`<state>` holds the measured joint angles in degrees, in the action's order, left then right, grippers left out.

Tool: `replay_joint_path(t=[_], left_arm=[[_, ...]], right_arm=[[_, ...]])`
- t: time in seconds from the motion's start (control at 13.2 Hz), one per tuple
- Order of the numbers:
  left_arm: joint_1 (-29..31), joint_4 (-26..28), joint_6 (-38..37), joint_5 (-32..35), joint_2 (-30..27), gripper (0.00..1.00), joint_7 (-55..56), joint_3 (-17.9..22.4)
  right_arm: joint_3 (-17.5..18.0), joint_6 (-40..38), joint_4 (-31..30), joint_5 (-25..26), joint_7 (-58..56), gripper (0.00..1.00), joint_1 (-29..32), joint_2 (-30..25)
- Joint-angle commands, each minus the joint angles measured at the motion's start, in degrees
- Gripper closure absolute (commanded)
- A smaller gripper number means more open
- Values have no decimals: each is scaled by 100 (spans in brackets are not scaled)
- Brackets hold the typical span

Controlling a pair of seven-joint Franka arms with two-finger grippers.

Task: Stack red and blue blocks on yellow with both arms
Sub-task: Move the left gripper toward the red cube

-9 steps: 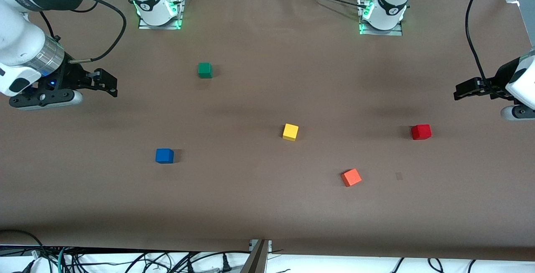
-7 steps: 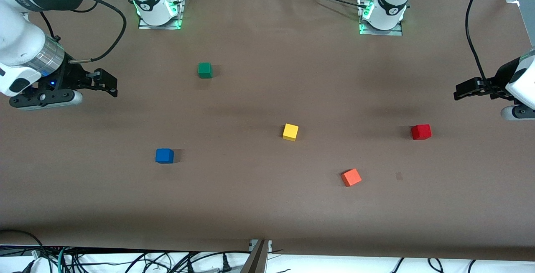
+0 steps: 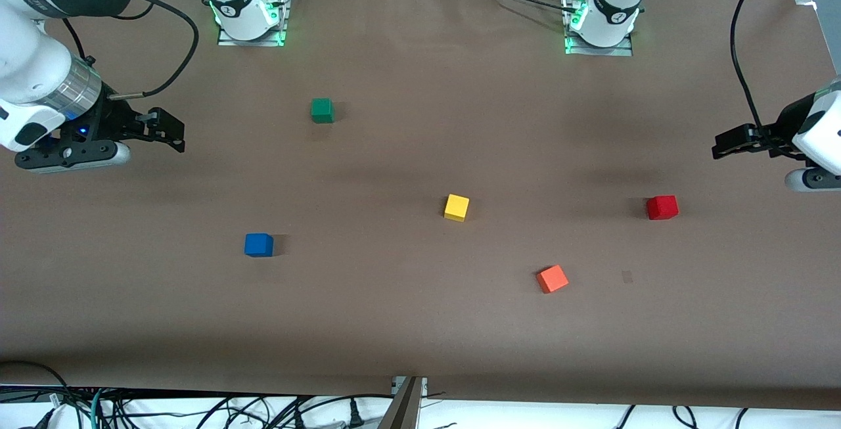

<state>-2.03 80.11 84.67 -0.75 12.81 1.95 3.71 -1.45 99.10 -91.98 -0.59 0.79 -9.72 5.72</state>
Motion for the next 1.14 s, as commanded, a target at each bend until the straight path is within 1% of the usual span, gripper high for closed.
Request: replay_joint_path(t=[0.0, 0.15, 0.3, 0.53, 0.61, 0.76, 0.83, 0.98, 1.06], left_arm=[[9, -101, 76, -74, 413, 0, -28, 86], [44, -92, 294, -13, 888, 0, -37, 112], [307, -31, 856, 84, 1301, 0, -159, 113], [676, 83, 1559, -3, 1978, 0, -906, 104], [747, 275, 1857, -12, 2050, 0, -916, 86], [748, 915, 2587, -21, 2016, 0, -916, 77], [748, 1171, 2825, -39, 1998, 0, -916, 77], [757, 1497, 3081, -328, 1998, 0, -925, 77], [757, 1664, 3274, -338, 1998, 0, -925, 86]], right_arm=[[57, -110, 101, -108, 9, 0, 93, 34], [57, -110, 101, -108, 9, 0, 93, 34], [57, -119, 101, -108, 9, 1, 93, 34], [57, -119, 92, -108, 9, 1, 93, 43], [57, -136, 101, -108, 9, 0, 93, 43], [57, -136, 101, -108, 9, 0, 93, 43], [57, -136, 101, -108, 9, 0, 93, 43], [57, -145, 101, -108, 0, 0, 93, 43], [48, -145, 101, -108, 8, 0, 93, 43]])
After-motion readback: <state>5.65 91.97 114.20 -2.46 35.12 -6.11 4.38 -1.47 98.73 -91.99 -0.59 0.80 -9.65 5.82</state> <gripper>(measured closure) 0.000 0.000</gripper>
